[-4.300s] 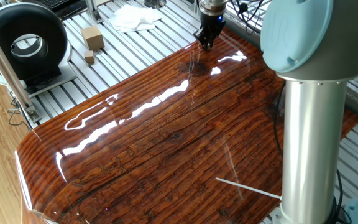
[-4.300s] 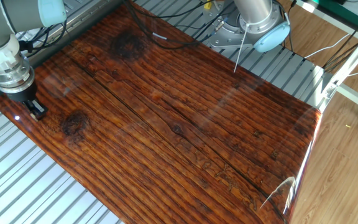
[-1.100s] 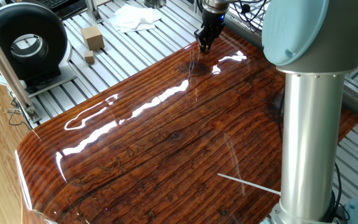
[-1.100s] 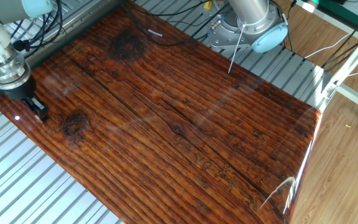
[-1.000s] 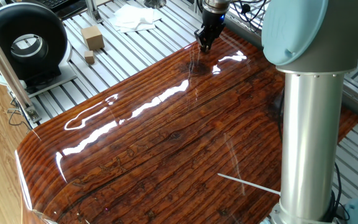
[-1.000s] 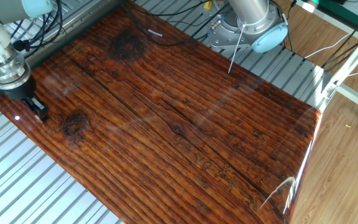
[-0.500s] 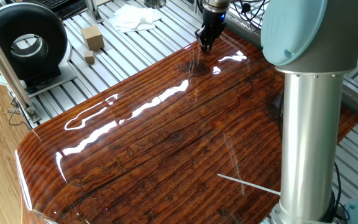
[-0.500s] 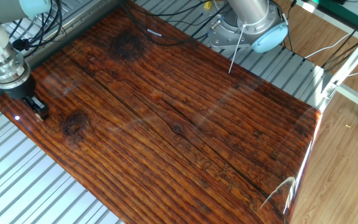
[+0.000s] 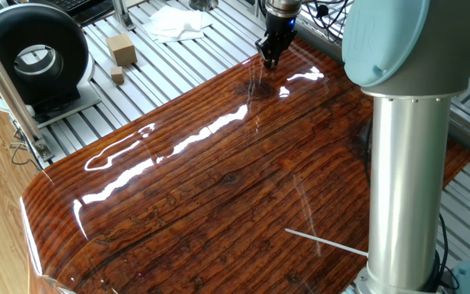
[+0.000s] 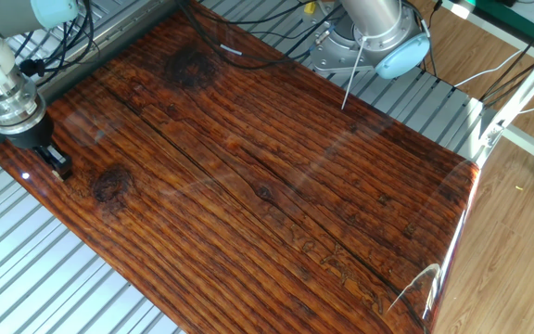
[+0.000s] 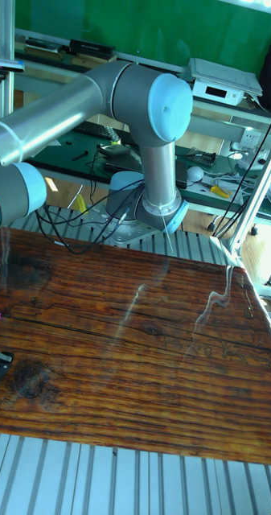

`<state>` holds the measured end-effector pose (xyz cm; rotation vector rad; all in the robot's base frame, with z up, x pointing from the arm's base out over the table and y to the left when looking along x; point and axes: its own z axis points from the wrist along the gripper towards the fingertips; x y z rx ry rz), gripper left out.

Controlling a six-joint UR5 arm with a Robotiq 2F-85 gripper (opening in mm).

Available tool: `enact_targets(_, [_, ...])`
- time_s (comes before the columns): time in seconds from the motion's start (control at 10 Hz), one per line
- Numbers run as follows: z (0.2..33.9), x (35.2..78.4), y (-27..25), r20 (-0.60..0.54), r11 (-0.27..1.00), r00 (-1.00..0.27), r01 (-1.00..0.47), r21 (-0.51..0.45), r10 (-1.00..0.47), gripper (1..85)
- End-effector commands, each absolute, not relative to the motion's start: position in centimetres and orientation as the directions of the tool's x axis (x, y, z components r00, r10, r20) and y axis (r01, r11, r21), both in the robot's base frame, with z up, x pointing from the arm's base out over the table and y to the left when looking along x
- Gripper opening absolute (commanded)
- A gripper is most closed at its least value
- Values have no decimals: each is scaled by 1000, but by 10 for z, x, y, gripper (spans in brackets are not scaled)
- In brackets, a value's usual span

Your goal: Hold a small block with the gripper and sweep it from left to right on the table

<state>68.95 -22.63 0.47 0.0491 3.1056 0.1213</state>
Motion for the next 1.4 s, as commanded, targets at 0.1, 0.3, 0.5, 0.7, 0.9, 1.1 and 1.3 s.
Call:
enact_targets(0.1, [4, 693, -224, -48, 996, -997, 52, 77, 56, 10])
enact_targets(0.3, [4, 694, -224, -51, 996, -997, 55, 76, 59, 10])
enact_targets(0.5, [7, 694, -224, -51, 995, -997, 55, 79, 60, 10])
enact_targets(0.7, [7, 694, -225, -51, 996, -997, 54, 77, 58, 10])
enact_targets(0.9, [6, 694, -225, -54, 995, -997, 54, 79, 58, 10])
enact_targets(1.1, [4, 695, -224, -55, 995, -997, 54, 81, 58, 10])
enact_targets(1.3, [5, 695, -223, -55, 995, -997, 55, 81, 60, 10])
